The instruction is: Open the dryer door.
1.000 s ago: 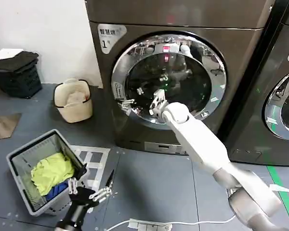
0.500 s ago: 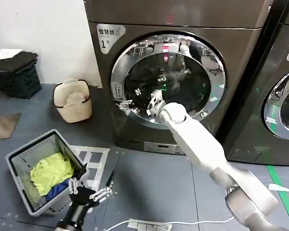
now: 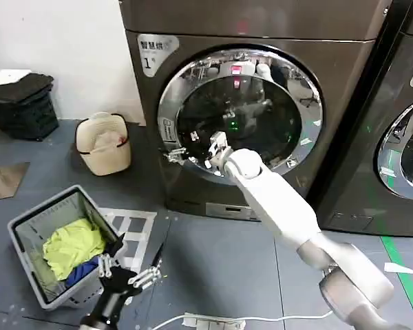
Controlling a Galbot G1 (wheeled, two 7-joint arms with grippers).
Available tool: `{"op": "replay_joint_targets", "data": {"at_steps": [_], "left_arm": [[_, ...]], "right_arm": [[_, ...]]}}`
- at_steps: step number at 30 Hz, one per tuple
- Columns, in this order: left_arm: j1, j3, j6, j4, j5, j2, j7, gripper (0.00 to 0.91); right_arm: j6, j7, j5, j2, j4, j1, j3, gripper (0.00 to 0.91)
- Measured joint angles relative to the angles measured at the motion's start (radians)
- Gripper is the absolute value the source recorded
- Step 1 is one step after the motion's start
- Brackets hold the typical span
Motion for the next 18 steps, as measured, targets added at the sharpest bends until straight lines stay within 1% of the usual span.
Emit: {"op": "replay_joint_targets", "data": {"at_steps": [14, 18], "left_arm": [[-0.003, -0.003, -0.003, 0.006, 0.007, 0.0, 0.0, 0.907], [-0.004, -0.003, -0.003, 0.006, 0.006, 0.0, 0.0, 0.907]], "right_arm": [[0.003, -0.045, 0.011, -0.008, 0.038, -0.004, -0.022, 0.907], [0.002, -0.049, 0.026, -0.016, 0.052, -0.008, -0.03, 0.907]]}}
